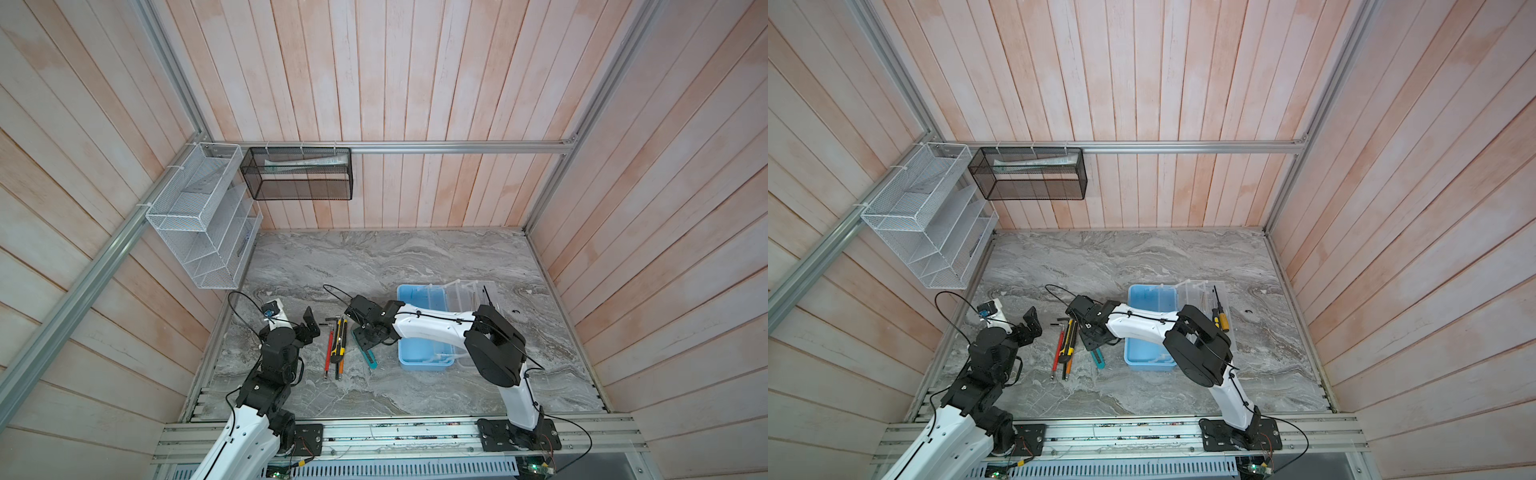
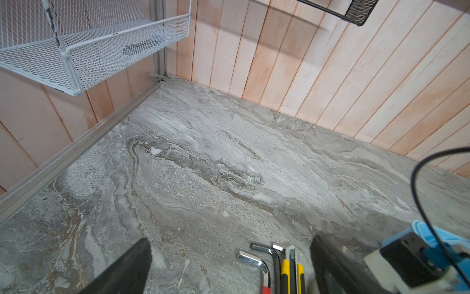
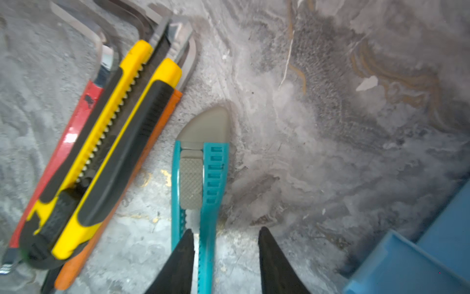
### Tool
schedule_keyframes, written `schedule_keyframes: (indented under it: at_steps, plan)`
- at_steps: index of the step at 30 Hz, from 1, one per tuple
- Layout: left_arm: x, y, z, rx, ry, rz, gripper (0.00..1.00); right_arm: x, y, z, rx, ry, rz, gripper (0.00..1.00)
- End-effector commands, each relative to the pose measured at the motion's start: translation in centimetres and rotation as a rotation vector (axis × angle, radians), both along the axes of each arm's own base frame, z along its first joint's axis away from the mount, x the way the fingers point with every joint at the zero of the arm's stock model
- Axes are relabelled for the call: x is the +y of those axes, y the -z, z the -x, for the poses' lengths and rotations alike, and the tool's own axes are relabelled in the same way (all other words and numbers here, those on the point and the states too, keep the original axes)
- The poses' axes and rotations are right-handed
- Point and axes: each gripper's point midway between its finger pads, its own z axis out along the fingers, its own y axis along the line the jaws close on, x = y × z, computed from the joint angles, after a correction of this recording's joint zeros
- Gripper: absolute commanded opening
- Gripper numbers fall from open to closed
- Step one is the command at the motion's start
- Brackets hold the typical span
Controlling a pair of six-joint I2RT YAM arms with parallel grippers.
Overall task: Pack the tool kit
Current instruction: 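Lower the right gripper around the teal utility knife and close it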
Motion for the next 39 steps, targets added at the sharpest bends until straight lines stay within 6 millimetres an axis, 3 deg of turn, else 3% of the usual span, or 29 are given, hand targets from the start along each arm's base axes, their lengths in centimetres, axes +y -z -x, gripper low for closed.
schedule_keyframes:
  at_steps: [1, 13, 24, 32, 39]
  plan:
    - [0.5, 0.5, 0.2, 0.01, -0.023, -0.009, 0.99, 0.7, -2.4, 0.4, -0.017, -0.04, -0.056, 0.42]
    - [0.5, 0.5, 0.1, 0.01, -0.02, -0.009, 0.99, -0.1, 1.5, 0.5, -0.025, -0.051, 0.066, 0.49]
    - [0.5, 0.6, 0.1, 0.011, -0.021, -0.01, 0.99, 1.8, 2.9, 1.2, 0.0, -0.088, 0.059, 0.5]
    - [0.5, 0.5, 0.1, 0.01, -0.021, -0.009, 0.99, -0.2, 4.4, 0.9, -0.016, -0.055, 0.152, 0.5]
    - [0.5, 0.5, 0.2, 0.007, -0.021, -0.008, 0.99, -0.5, 4.8, 1.2, -0.013, -0.07, 0.15, 0.47]
